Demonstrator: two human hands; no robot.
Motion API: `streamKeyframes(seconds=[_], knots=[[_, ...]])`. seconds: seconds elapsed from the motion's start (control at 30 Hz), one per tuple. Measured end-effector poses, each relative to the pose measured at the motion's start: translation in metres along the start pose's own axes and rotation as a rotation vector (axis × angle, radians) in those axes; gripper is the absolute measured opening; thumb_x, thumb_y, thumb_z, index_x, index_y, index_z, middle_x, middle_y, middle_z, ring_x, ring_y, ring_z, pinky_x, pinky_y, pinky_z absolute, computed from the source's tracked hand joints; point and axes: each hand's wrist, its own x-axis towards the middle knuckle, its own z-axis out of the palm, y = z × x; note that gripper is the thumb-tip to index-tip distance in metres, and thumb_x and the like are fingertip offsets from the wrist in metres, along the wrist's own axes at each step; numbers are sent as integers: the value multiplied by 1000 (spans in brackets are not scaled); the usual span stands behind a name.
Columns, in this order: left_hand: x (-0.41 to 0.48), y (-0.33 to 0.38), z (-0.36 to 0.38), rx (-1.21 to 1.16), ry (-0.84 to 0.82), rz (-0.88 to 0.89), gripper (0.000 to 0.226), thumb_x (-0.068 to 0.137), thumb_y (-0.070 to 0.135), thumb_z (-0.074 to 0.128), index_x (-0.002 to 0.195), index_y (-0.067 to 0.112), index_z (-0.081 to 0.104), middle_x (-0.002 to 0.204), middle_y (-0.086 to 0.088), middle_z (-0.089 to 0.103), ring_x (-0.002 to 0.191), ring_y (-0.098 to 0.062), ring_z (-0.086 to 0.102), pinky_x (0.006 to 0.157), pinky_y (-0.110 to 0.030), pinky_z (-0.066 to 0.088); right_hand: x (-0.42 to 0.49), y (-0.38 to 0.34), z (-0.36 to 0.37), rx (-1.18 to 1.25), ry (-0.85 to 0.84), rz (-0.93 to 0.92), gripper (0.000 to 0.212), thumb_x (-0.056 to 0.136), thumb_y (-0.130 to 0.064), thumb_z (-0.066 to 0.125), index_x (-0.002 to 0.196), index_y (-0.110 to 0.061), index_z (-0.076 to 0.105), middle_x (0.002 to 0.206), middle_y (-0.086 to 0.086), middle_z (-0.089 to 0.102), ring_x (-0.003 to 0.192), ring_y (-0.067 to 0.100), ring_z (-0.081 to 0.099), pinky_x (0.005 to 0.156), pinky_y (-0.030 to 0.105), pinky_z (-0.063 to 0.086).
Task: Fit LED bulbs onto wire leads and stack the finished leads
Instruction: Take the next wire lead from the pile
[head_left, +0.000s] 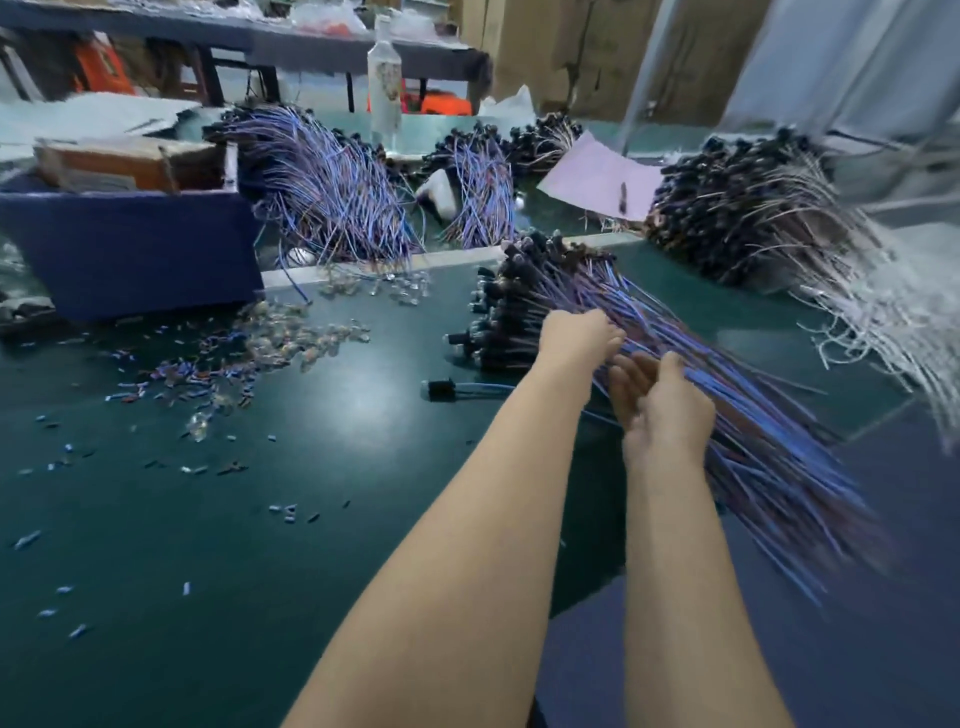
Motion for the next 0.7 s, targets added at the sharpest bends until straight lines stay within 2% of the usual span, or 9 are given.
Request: streamKeyframes(seconds=[0.07, 0.13, 0.2, 0.3, 0.4, 0.53, 0.6, 0.7], knots=[[8, -6, -6, 67, 78, 31, 29, 94, 5, 45, 65, 9, 47, 66, -7, 61, 73, -22, 57, 73, -31, 51, 1, 3, 5, 71, -33, 35, 26, 100, -15, 44, 79, -4, 56, 64, 7, 66, 46, 10, 64, 48, 17, 51], [16, -6, -16, 39, 119, 90, 30, 94, 3, 43, 65, 4, 47, 47, 1, 57, 60, -20, 56, 65, -30, 52, 0, 7, 11, 105, -35, 52, 16, 98, -8, 45, 88, -3, 57, 74, 9, 65, 53, 12, 66, 51, 18, 52], [14, -2, -27, 35, 136, 131, 23, 94, 5, 43, 72, 5, 50, 54, 0, 56, 51, -12, 54, 53, -24, 45, -5, 11, 16, 83, -28, 22, 13, 96, -6, 44, 95, -4, 57, 76, 7, 63, 59, 12, 64, 53, 17, 52], [1, 10, -50, 67, 192, 245, 23, 93, 7, 45, 73, 14, 56, 57, 4, 57, 45, -3, 51, 50, -19, 41, -22, 20, 32, -48, -75, -85, 22, 94, -4, 41, 84, -13, 58, 71, 2, 62, 59, 10, 59, 51, 16, 48], [-24, 34, -81, 69, 275, 444, 26, 93, 8, 45, 73, 17, 58, 56, 6, 52, 48, -6, 45, 45, -16, 35, -54, 34, 67, -152, -299, -111, 24, 92, -2, 42, 81, -15, 58, 67, 1, 62, 57, 11, 57, 53, 20, 48], [-65, 74, -144, 7, 472, 693, 23, 94, 7, 45, 78, 17, 59, 63, 4, 52, 53, -5, 46, 50, -16, 36, -108, 62, 119, -338, -655, -159, 14, 93, -2, 47, 89, -8, 59, 69, 2, 63, 59, 13, 57, 59, 26, 49], [-84, 86, -181, -87, 597, 743, 23, 93, 4, 45, 78, 16, 59, 63, 3, 52, 51, -4, 45, 49, -17, 36, -134, 82, 143, -474, -806, -208, 11, 91, -4, 51, 89, -9, 60, 72, 6, 64, 59, 15, 57, 58, 27, 50], [-112, 97, -246, -305, 778, 760, 23, 92, 3, 43, 79, 16, 57, 64, 4, 53, 50, -5, 44, 47, -18, 35, -187, 120, 173, -697, -1017, -339, 9, 87, -10, 57, 88, -12, 66, 79, 7, 67, 72, 20, 62, 71, 36, 52]])
